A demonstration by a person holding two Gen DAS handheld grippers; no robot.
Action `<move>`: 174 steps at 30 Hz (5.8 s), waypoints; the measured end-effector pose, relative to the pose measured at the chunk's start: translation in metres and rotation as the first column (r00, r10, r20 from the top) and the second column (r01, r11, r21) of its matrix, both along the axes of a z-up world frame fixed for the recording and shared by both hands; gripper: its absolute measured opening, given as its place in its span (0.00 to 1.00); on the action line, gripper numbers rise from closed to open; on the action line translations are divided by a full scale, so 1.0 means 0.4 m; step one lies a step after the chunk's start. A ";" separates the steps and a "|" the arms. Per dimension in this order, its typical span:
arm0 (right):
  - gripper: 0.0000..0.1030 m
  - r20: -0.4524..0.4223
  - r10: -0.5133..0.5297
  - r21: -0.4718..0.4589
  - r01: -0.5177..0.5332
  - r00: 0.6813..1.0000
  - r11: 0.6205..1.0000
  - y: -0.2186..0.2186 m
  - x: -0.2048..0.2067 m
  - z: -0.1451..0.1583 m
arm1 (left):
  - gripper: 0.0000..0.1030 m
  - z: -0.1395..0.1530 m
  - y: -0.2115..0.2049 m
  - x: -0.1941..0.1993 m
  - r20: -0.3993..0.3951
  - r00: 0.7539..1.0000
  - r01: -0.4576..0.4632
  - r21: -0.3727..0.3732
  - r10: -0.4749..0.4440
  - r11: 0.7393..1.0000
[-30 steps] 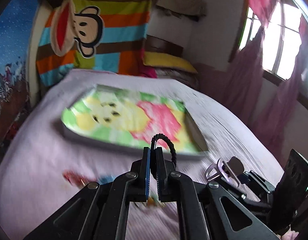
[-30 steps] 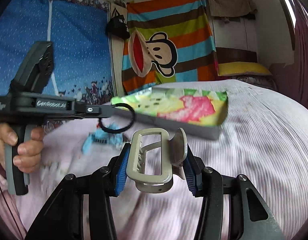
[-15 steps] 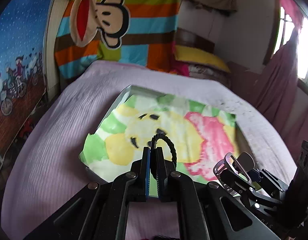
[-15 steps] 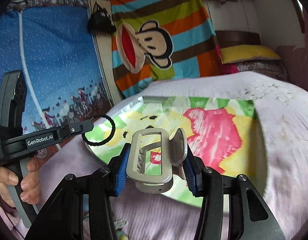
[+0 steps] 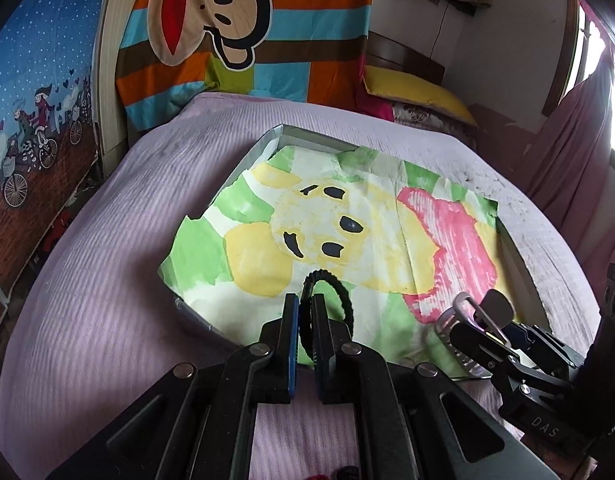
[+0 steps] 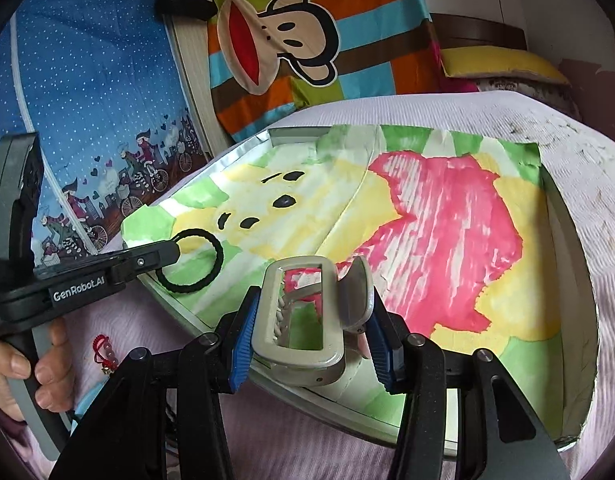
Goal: Organize jewelry
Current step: 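Carry hair tie and claw clip into the grey tray and open both grippers, then withdraw both grippers from the tray back toward the remaining jewelry, then grasp the blue watch with the left gripper while the right gripper grasps a gold earring, then carry watch and earring into the grey tray and open both grippers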
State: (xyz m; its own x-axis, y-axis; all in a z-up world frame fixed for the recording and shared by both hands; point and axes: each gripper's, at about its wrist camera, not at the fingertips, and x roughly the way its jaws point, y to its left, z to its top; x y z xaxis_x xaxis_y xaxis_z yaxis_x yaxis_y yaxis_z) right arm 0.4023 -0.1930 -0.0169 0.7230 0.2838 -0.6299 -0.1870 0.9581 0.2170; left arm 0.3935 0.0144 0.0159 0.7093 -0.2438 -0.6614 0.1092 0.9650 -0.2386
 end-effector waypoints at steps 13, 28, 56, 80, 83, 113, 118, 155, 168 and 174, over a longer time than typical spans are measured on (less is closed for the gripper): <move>0.85 0.189 -0.053 0.043 0.045 0.981 0.998 -0.050 -0.167 0.079 | 0.65 0.066 0.012 -0.206 0.204 0.979 0.007 -0.033 0.000 0.999; 0.99 0.466 -0.123 0.039 0.118 0.876 0.992 -0.068 -0.506 0.160 | 0.98 0.069 0.045 -0.482 0.391 0.920 -0.027 -0.002 0.026 1.000; 0.90 0.229 -0.004 -0.116 0.032 0.974 0.993 0.007 -0.514 0.024 | 0.75 -0.048 0.038 -0.444 0.184 0.969 0.151 0.090 -0.165 0.984; 0.37 -0.049 0.066 -0.178 -0.074 0.997 0.981 0.062 -0.354 -0.060 | 0.28 -0.096 0.013 -0.356 0.082 0.976 0.197 0.035 -0.199 0.980; 0.32 -0.048 0.087 -0.175 -0.094 0.995 0.980 0.067 -0.357 -0.057 | 0.22 -0.098 0.016 -0.357 0.082 0.978 0.192 0.027 -0.194 0.981; 0.12 0.060 0.176 -0.088 -0.170 0.983 0.981 0.025 -0.463 -0.013 | 0.10 -0.038 0.029 -0.485 0.221 0.967 0.124 0.014 -0.124 0.992; 0.12 0.129 0.164 -0.074 -0.155 0.978 0.985 0.012 -0.480 0.013 | 0.10 0.002 0.031 -0.488 0.272 0.956 0.111 0.004 -0.108 0.994; 0.13 0.029 -0.113 -0.074 0.115 0.993 0.991 -0.122 -0.049 0.019 | 0.12 -0.002 -0.139 -0.012 0.028 0.992 0.120 0.029 -0.121 0.992; 0.14 -0.005 -0.112 -0.071 0.111 0.994 0.991 -0.116 -0.028 -0.005 | 0.28 0.001 -0.136 -0.026 0.026 0.991 0.128 0.023 -0.129 0.991; 0.33 0.065 -0.130 -0.064 0.134 0.989 0.989 -0.126 -0.085 0.019 | 0.42 0.028 -0.119 -0.071 0.091 0.991 0.100 0.012 -0.101 0.995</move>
